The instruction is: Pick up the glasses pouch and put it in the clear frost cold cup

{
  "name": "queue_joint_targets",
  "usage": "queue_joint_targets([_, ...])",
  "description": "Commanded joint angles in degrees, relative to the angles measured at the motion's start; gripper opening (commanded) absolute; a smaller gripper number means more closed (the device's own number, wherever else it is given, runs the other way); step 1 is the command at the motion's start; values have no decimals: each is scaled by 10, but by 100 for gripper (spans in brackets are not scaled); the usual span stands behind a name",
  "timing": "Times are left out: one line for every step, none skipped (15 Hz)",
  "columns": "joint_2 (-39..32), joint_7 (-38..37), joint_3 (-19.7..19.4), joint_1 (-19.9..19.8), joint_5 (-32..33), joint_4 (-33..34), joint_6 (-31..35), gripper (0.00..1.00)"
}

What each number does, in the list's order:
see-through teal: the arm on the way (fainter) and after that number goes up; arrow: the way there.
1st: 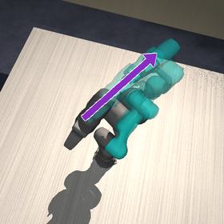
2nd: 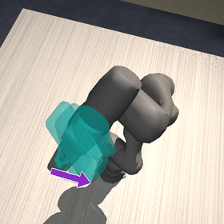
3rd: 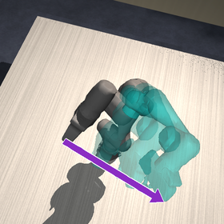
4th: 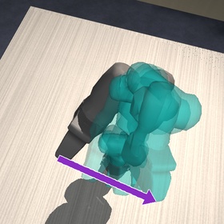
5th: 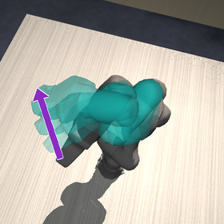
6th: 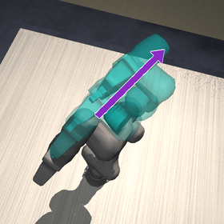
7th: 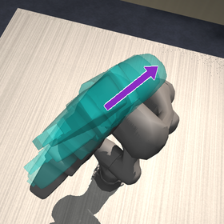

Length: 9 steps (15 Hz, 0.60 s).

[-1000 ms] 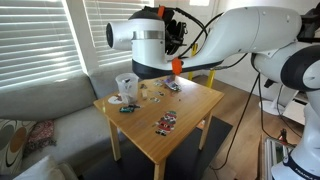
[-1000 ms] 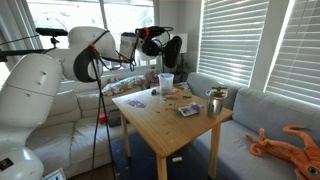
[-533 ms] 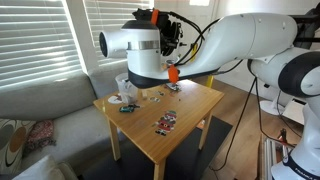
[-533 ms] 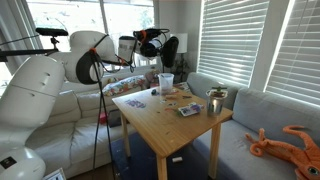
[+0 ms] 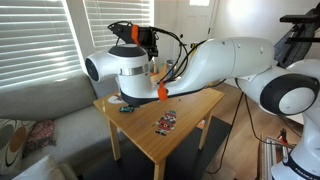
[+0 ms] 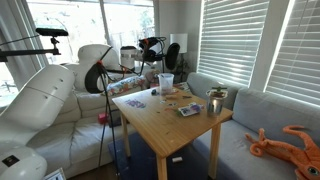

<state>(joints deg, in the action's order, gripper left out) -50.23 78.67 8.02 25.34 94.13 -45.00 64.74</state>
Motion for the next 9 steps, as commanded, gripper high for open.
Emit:
queue_joint_targets([-55,54,-6,-2,25,91,74,1])
queue_joint_targets([-63,70,-6,0,27,102,93,1])
queue_joint_targets([-72,91,-6,2,25,112,101,1])
queue_joint_targets([-79,108,-5,5,22,119,108,1])
queue_joint_targets([-84,125,-7,10,22,124,109,1])
queue_joint_targets([-88,139,-9,16,24,126,109,1])
queue_joint_targets([-93,151,-10,24,25,131,104,1])
queue_joint_targets([-99,157,-12,30,26,137,98,1])
queue_joint_targets([-104,156,-12,34,26,142,101,1])
